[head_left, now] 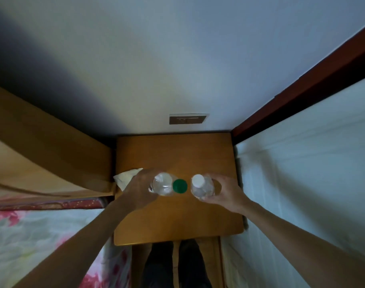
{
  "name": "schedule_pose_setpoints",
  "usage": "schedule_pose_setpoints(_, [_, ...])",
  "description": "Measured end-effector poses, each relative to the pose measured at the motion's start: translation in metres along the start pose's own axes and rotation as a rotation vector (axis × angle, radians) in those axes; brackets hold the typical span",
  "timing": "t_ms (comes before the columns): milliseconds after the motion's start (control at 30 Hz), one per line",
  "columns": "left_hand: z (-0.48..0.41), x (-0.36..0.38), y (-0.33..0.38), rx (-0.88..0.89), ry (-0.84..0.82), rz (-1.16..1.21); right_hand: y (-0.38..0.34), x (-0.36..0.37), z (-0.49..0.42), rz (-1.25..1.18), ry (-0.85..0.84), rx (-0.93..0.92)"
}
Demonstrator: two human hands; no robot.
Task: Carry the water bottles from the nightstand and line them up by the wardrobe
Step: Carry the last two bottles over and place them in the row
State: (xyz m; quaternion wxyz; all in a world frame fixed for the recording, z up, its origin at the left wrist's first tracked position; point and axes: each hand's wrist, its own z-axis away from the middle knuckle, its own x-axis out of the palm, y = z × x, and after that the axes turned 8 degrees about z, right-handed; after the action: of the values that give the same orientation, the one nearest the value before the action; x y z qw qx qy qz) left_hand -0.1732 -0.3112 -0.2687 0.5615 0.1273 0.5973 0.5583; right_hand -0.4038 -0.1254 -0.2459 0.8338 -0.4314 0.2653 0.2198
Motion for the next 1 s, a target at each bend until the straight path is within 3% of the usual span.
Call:
schedule_pose_setpoints(167, [0.012,-0.024,0.023,-0.116,0.149,0.214,-0.030,0.011,0.021,-0.330,0.118,0.105])
schedule_pose_setpoints(400, [0.030,-0.064,0.070,-0.061,0.123,0.437,-0.087,-0.020,0.044,-0.536,0.307,0.051])
schedule_pose_setpoints(700, [0.064,-0.135,0.160,-0.017,0.174,0.631,-0.183,-0.095,0.083,-0.502,0.416,-0.178])
schedule_pose_setpoints(1000, [0.087,-0.204,0.248,0.153,0.276,0.611,-0.266,-0.166,0.112,-0.594,0.517,-0.419])
